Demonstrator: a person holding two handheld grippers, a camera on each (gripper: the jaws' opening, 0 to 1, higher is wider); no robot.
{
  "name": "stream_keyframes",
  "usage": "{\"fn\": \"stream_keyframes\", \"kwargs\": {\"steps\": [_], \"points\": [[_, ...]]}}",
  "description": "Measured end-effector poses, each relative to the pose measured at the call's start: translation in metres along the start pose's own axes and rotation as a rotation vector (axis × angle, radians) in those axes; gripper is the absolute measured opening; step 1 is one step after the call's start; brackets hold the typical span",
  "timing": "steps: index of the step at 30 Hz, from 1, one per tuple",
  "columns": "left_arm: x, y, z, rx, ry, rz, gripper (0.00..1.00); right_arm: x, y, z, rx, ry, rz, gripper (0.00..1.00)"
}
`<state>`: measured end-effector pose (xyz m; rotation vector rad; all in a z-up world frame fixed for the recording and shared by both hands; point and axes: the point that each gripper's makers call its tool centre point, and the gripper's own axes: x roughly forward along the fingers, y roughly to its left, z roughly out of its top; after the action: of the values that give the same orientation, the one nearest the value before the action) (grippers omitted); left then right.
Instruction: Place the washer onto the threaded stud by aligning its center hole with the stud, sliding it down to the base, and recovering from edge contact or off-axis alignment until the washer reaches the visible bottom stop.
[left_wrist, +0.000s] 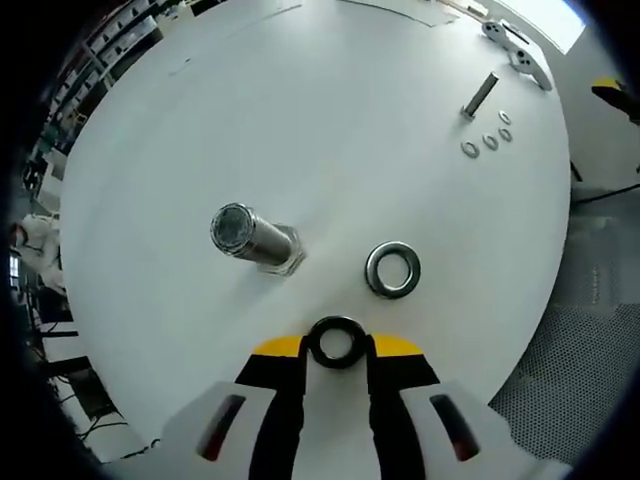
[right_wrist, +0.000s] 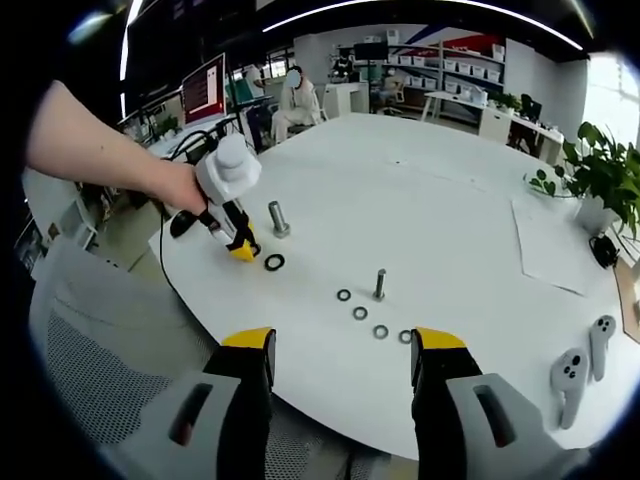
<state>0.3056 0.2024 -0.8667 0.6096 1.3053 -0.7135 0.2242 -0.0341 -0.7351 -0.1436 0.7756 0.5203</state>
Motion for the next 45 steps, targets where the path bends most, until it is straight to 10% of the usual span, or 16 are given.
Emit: {"fn": "stream_keyframes", "kwargs": {"steps": [32, 45], "points": [[-0.003, 0.004, -0.003, 0.085, -0.034, -0.012, 0.18, 0.000, -0.004, -0.002, 0.014, 0.003, -0.014, 0.57], [-0.033, 0.005, 0.025, 0.157, -0.116, -0.011, 0.19, 0.000, -0.004, -0.002, 0.009, 0.006, -0.014, 0.57]]}}
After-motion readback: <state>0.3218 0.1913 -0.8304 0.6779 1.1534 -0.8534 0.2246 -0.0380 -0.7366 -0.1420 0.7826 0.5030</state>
